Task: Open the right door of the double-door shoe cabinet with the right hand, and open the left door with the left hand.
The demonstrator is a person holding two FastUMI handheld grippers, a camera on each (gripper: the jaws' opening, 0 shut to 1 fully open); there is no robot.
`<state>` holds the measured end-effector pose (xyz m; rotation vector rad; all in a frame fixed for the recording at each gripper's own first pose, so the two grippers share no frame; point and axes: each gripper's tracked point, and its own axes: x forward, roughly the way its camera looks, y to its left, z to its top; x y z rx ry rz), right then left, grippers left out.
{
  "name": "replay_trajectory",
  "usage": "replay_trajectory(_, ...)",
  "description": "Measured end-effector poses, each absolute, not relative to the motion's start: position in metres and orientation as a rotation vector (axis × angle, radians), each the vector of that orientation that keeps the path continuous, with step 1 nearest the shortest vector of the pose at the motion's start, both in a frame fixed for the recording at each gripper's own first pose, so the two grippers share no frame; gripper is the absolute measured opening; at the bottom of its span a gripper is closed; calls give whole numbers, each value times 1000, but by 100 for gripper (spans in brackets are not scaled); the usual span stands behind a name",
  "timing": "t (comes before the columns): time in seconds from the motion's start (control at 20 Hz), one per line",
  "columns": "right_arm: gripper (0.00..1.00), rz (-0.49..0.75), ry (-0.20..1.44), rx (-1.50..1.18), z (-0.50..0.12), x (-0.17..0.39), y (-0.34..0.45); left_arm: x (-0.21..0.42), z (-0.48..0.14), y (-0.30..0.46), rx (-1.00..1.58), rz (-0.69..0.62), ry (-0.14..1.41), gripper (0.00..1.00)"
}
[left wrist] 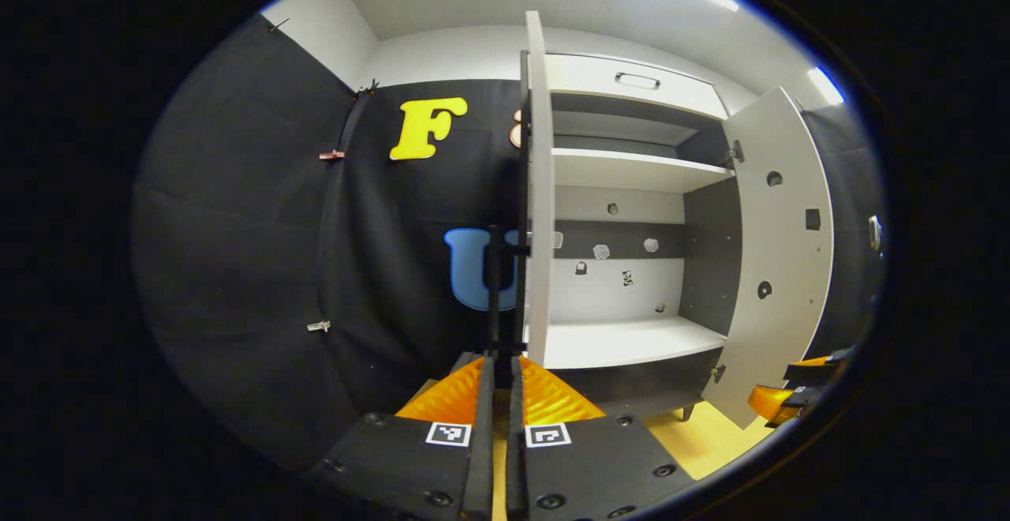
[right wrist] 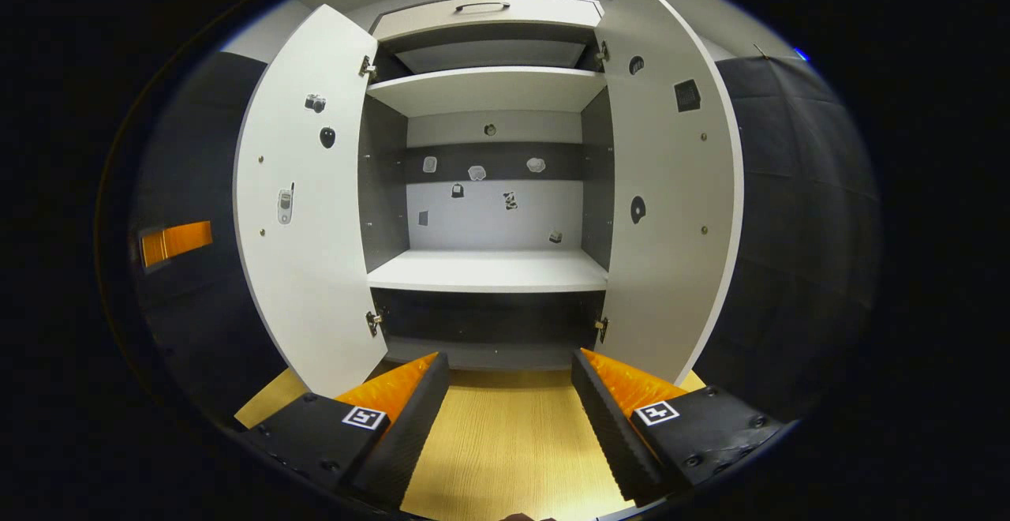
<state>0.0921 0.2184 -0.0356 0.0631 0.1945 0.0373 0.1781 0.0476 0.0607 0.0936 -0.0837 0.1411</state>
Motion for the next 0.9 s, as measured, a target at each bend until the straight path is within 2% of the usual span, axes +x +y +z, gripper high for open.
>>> replay_trajectory(0.05, 98, 31, 189, 66, -32, 91, 215, 180, 58, 45, 104, 121, -81, 12)
replay_trajectory(0.15, 98, 16, 174, 74, -25, 89, 207, 177, 49, 32, 112, 66, -46, 28)
replay_trajectory(0.2, 98, 4, 163, 71, -21, 88, 203, 174, 45, 28, 117, 49, -26, 46)
replay_trajectory(0.3, 98, -26, 136, 41, -15, 85, 191, 168, 44, 27, 126, 41, -20, 63)
replay_trajectory(0.5, 98, -58, 124, 42, -16, 69, 178, 172, 40, 9, 91, -10, -21, 91)
replay_trajectory(0.9, 98, -76, 95, 43, -11, 60, 168, 172, 38, 1, 81, -24, -20, 94)
